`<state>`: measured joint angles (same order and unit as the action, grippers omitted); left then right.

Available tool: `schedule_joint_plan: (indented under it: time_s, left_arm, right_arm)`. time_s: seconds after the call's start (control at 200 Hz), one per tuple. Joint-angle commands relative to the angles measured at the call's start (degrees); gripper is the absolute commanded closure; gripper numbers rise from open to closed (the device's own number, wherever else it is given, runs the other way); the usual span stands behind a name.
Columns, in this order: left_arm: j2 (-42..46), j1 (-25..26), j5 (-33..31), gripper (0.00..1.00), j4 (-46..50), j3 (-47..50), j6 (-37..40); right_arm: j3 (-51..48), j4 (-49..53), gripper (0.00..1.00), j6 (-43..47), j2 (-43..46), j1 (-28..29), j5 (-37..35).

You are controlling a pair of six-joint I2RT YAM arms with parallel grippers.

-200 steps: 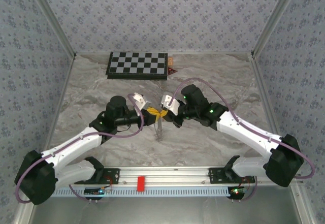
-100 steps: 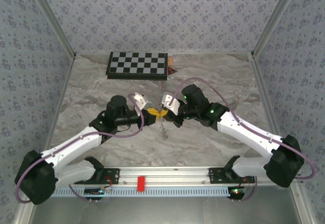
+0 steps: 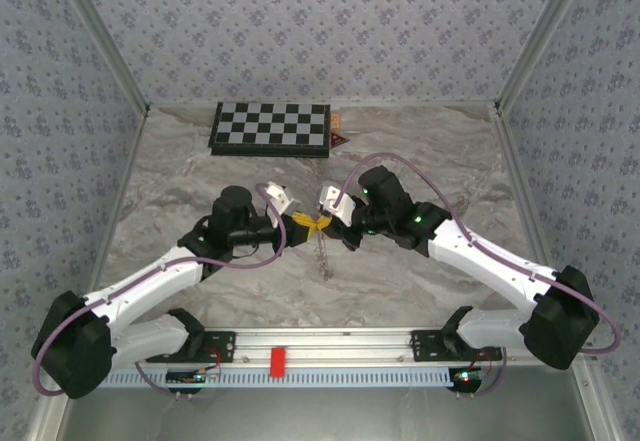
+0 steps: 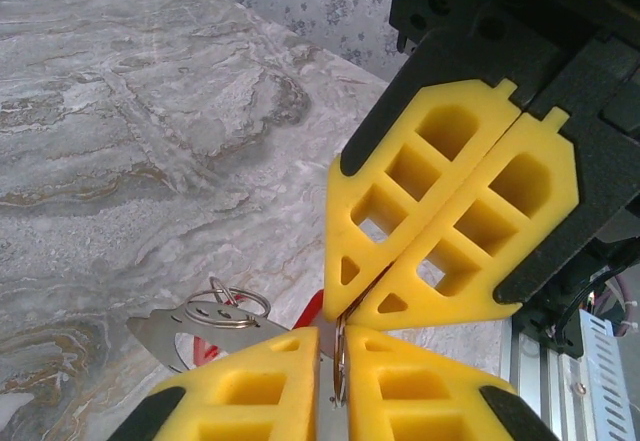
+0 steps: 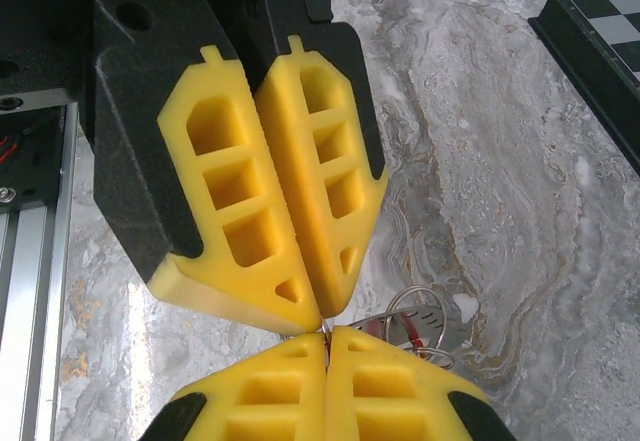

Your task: Put the keys on the keyring

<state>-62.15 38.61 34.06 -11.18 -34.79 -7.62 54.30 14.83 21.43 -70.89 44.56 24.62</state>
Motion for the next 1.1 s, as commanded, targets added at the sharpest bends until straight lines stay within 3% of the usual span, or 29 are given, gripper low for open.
schedule_joint_plan:
  time_s: [0.0,0.065,0.265,0.545,0.675,0.75,0.875,0.975,1.094]
  left_arm:
    - [-0.61,-0.03,0.07,0.79,1.91,-1.97,1.71]
    - [-0.52,-0.03,-0.6,0.74,2.41,-1.96,2.02]
    - [0.53,-0.04,-3.28,0.77,1.46,-1.15,1.38]
    - [-0.29,-0.04,-1.19,0.78,1.2,-1.6,1.16]
    - [-0.68,-0.05,-0.1,0.84,0.23,-1.78,0.59]
    - [-0.54,-0.03,-0.05,1.0,-0.33,-1.76,0.2]
    - [0.29,-0.09,0.21,1.0,-2.59,-1.06,-1.43]
    - [1.22,-0.04,0.11,1.0,-5.22,-0.22,-3.29]
    - [2.07,-0.03,-0.01,1.0,-8.52,0.76,-5.33]
  right_arm:
    - [-0.05,-2.62,1.0,-0.78,2.15,0.11,2.1]
    - [-0.22,-2.66,1.0,-0.91,2.25,-0.13,1.94]
    - [-0.75,-3.13,1.0,-1.39,2.42,-0.39,1.79]
    - [-0.93,-3.81,1.0,-1.57,2.34,-0.27,3.76]
    - [-0.92,-3.58,1.0,-1.66,1.86,-0.23,3.86]
    - [-1.0,-3.48,1.0,-1.66,1.81,-0.25,3.84]
    - [-1.4,-3.94,1.0,-2.16,2.09,-0.23,1.92]
    - [-2.42,-4.85,0.93,-3.0,2.92,-0.34,-0.27]
    - [-5.12,-8.54,0.75,-4.58,5.21,-0.31,-4.08]
